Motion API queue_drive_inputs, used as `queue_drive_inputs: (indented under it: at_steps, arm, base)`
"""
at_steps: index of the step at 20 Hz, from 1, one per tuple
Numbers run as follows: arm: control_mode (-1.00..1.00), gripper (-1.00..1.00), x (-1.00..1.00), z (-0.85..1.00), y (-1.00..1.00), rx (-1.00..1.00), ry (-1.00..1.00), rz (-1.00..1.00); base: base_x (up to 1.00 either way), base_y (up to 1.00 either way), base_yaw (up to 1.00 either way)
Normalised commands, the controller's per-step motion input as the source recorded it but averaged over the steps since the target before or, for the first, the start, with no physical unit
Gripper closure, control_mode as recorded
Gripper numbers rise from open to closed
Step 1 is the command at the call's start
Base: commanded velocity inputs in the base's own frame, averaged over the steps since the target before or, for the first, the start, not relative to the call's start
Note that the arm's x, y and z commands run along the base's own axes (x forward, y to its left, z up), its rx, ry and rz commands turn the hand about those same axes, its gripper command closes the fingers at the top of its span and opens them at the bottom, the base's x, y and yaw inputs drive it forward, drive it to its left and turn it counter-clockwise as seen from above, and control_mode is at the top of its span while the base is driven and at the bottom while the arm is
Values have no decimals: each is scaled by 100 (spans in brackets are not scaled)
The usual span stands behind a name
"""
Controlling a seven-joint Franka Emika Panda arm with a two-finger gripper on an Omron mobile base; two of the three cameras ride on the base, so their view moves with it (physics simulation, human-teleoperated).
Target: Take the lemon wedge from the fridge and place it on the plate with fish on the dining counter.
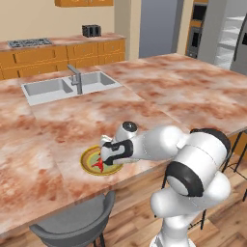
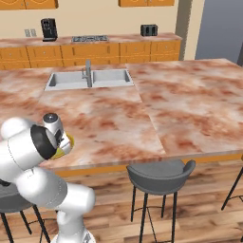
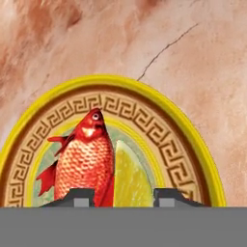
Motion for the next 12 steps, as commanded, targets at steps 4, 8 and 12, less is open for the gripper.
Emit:
queue_drive_inputs:
  at_steps: [4,8,12]
  arm:
    - [-100,-100,0,17,0,0,-4,0]
    - [-100,-100,-55,96,-18,0,-3,0]
    - [-100,-100,-100,97,-79,0,-4,0]
  base:
    - [0,0,0]
    - [0,0,0]
    - [0,0,0]
